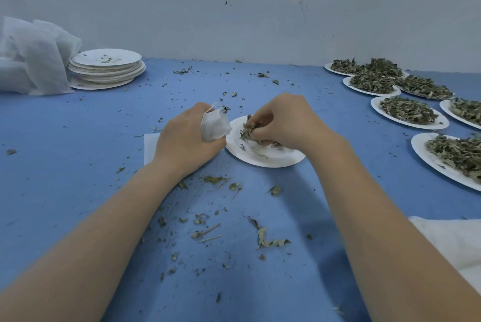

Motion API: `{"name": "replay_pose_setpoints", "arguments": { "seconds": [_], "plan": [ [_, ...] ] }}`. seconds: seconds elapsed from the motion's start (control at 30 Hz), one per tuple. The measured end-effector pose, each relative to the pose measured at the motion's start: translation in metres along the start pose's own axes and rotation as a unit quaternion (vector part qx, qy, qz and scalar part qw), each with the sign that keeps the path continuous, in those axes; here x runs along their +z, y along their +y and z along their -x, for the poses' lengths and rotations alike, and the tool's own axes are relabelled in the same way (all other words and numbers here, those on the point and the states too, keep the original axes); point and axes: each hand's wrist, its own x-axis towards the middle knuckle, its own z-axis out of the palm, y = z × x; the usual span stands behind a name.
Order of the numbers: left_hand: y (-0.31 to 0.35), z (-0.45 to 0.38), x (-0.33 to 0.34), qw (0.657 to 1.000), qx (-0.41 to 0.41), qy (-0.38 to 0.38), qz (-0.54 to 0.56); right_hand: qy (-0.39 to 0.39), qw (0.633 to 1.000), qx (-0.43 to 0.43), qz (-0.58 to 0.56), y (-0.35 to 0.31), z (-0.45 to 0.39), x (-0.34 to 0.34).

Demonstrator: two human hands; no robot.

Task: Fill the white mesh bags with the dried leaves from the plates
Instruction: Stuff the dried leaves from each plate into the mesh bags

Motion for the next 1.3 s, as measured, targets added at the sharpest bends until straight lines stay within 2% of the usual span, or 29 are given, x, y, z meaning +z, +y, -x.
{"name": "replay_pose_setpoints", "arguments": {
  "seconds": [0.1, 0.3, 0.53, 0.7, 0.83, 0.97, 1.07, 1.3],
  "plan": [
    [0.003, -0.001, 0.0, 1.0, 0.02, -0.01, -0.005, 0.016, 0.995, -0.009, -0.095, 0.002, 0.003, -0.012],
    [0.014, -0.002, 0.001, 0.999, 0.017, -0.017, 0.045, 0.011, 0.982, -0.07, -0.174, 0.003, 0.005, -0.01],
    [0.022, -0.001, 0.002, 0.994, 0.01, -0.018, 0.106, 0.002, 0.988, -0.101, -0.115, 0.0, 0.003, -0.003],
    [0.022, -0.005, 0.006, 0.999, 0.025, -0.019, 0.03, -0.009, 0.992, -0.122, -0.036, -0.007, 0.001, 0.004],
    [0.018, -0.005, 0.004, 0.997, 0.042, -0.032, 0.052, 0.014, 0.99, -0.103, -0.09, -0.007, 0.002, 0.002],
    [0.019, -0.002, 0.005, 0.996, 0.053, -0.056, 0.048, 0.028, 0.992, -0.094, -0.074, -0.008, 0.002, 0.006],
    [0.02, -0.001, 0.006, 0.997, 0.043, -0.047, 0.05, 0.035, 0.992, -0.099, -0.076, -0.01, 0.003, 0.012],
    [0.017, -0.002, 0.002, 0.996, 0.035, -0.047, 0.06, -0.068, 0.981, -0.071, -0.167, -0.008, 0.008, 0.001]
  ]
}}
